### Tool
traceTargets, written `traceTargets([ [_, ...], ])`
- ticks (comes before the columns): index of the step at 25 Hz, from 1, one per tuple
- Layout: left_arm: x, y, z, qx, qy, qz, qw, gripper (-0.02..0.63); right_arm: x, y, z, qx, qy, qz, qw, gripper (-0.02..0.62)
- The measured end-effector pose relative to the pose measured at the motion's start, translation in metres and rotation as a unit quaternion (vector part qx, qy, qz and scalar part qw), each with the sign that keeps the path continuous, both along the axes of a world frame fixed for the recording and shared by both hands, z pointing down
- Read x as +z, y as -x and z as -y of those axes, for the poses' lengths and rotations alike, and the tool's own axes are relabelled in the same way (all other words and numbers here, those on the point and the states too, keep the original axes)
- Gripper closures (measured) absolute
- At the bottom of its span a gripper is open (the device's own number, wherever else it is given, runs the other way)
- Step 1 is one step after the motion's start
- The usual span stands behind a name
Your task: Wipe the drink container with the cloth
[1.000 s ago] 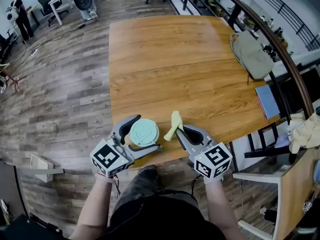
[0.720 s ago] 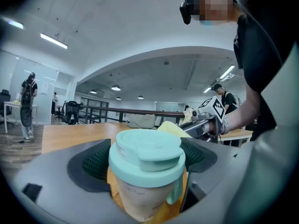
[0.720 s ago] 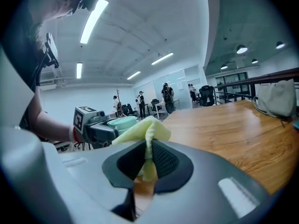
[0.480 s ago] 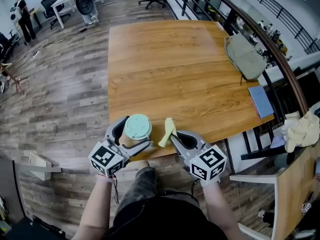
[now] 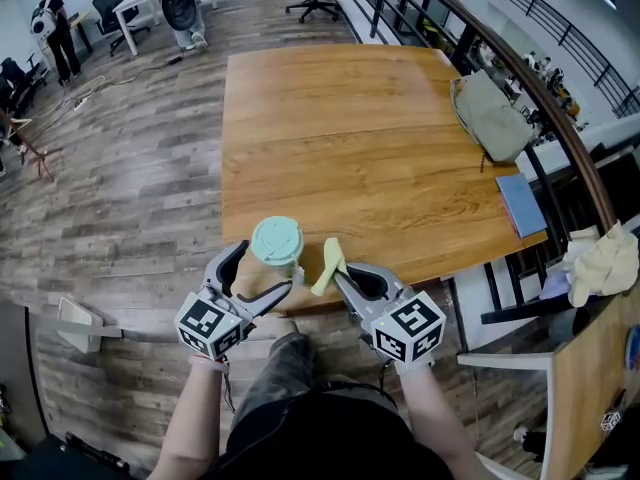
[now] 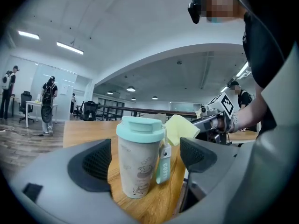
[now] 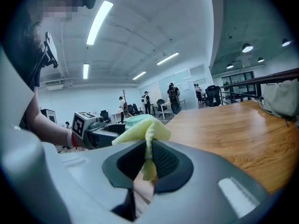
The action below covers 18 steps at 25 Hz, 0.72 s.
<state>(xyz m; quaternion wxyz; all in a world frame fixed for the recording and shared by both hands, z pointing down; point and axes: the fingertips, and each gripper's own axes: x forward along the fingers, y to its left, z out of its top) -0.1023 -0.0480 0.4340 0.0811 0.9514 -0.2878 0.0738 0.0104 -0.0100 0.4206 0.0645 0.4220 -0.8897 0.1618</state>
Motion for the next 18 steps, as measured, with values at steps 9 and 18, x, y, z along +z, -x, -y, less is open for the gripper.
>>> traceTargets([
  [9, 0.005, 0.018, -0.024, -0.056, 0.001, -0.018, 0.9983, 0.218, -0.006, 0.004, -0.018, 0.001, -0.027, -0.020, 0.999, 0.554],
  [18, -0.012, 0.028, -0.052, -0.114, -0.028, -0.027, 0.9927, 0.541, -0.014, 0.008, -0.056, 0.014, -0.042, -0.019, 0.999, 0.554],
])
